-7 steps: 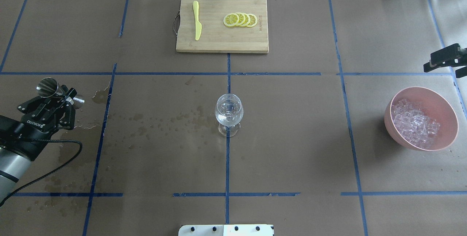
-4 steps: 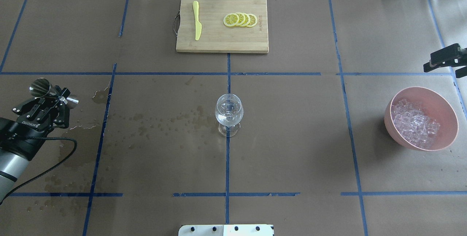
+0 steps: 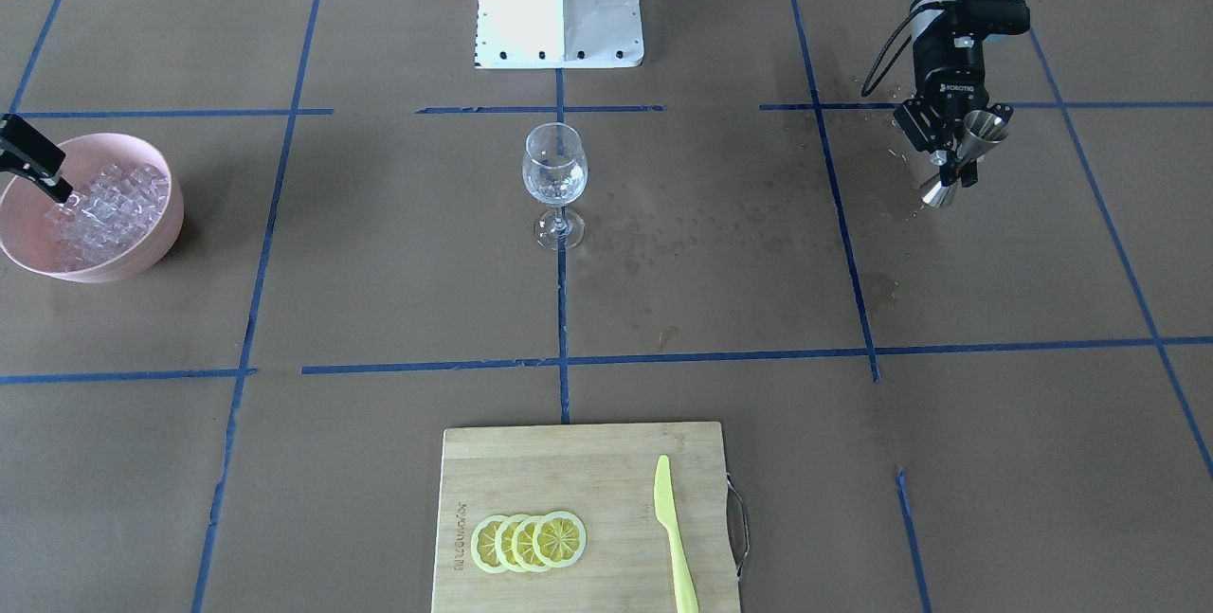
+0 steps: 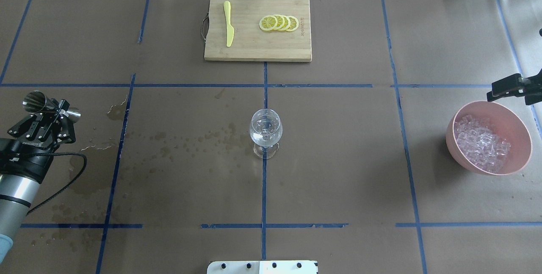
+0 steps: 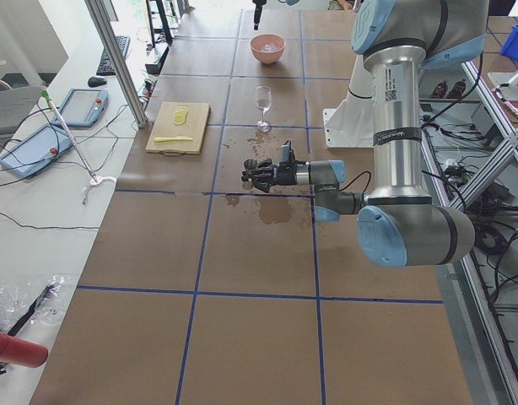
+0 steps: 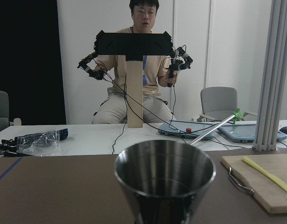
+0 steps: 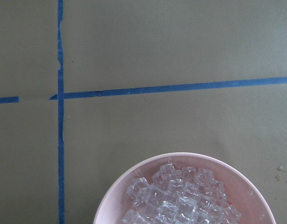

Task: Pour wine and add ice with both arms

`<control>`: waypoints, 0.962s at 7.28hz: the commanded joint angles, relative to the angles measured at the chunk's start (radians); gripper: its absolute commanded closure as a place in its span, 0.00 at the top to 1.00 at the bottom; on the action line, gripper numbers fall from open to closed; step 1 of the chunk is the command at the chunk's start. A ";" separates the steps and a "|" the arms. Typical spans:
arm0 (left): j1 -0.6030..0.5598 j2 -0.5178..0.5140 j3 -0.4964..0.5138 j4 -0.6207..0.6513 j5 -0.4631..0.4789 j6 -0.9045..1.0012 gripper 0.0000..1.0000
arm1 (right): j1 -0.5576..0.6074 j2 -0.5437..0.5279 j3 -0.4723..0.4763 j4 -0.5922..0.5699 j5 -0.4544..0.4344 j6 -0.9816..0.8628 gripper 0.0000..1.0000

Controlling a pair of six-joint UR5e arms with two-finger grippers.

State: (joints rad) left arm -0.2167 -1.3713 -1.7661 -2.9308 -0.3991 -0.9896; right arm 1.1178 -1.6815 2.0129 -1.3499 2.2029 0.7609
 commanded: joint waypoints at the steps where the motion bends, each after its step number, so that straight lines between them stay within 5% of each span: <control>1: 0.003 -0.008 0.011 0.002 0.006 -0.015 0.00 | -0.085 -0.062 -0.002 0.058 -0.080 0.031 1.00; 4: 0.007 -0.014 0.019 0.002 0.006 -0.026 0.00 | -0.137 -0.110 -0.128 0.300 -0.086 0.124 1.00; 7: 0.010 -0.020 0.030 0.002 0.006 -0.027 0.00 | -0.170 -0.103 -0.146 0.342 -0.091 0.198 0.99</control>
State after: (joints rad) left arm -0.2079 -1.3891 -1.7382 -2.9284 -0.3927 -1.0168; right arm 0.9593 -1.7845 1.8717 -1.0175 2.1133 0.9437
